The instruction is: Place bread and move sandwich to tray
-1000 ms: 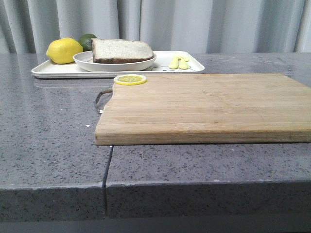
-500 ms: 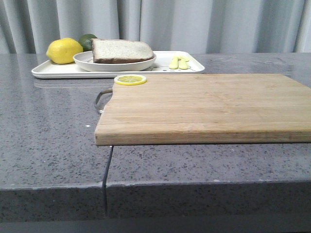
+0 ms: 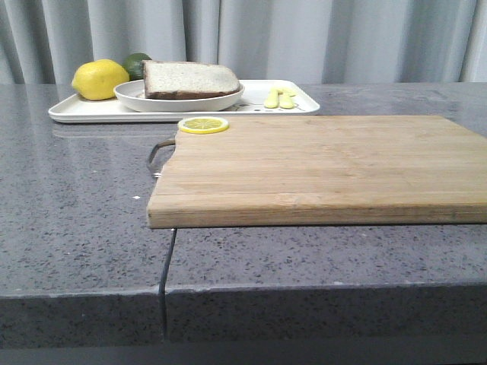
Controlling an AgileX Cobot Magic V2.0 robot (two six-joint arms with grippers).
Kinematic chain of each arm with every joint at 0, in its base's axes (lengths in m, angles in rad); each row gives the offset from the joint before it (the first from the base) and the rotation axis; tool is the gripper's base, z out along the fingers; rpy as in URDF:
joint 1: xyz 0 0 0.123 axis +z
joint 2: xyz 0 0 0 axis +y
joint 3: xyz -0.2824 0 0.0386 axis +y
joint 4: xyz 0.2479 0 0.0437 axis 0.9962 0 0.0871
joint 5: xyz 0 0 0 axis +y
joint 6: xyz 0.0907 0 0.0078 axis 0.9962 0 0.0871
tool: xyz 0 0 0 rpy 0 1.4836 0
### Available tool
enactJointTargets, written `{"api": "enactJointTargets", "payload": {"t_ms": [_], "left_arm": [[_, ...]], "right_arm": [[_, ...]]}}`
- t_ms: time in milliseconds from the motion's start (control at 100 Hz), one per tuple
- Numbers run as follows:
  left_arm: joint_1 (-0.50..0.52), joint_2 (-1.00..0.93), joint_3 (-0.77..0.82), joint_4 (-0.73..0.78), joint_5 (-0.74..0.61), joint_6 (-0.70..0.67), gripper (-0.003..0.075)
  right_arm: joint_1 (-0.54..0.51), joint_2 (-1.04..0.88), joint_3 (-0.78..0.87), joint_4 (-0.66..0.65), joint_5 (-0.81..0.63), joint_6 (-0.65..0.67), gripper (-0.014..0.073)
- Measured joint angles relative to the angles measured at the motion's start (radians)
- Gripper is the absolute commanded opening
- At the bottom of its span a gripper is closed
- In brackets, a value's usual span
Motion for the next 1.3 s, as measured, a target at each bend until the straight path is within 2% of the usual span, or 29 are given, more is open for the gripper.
{"api": "enactJointTargets", "payload": {"t_ms": [130,210,1210,1300], "left_arm": [[0.0,0.0,0.0,0.0,0.0,0.0,-0.002],[0.0,0.0,0.0,0.0,0.0,0.0,-0.0019],[0.0,0.0,0.0,0.0,0.0,0.0,-0.0019],[0.0,0.0,0.011,0.04,-0.014,0.0,-0.0019]], "right_arm": [[0.0,0.0,0.0,0.0,0.0,0.0,0.001],[0.0,0.0,0.0,0.0,0.0,0.0,-0.0075],[0.0,0.0,0.0,0.0,0.007,0.0,-0.0067],[0.0,0.0,0.0,0.0,0.009,0.0,-0.0067]]}}
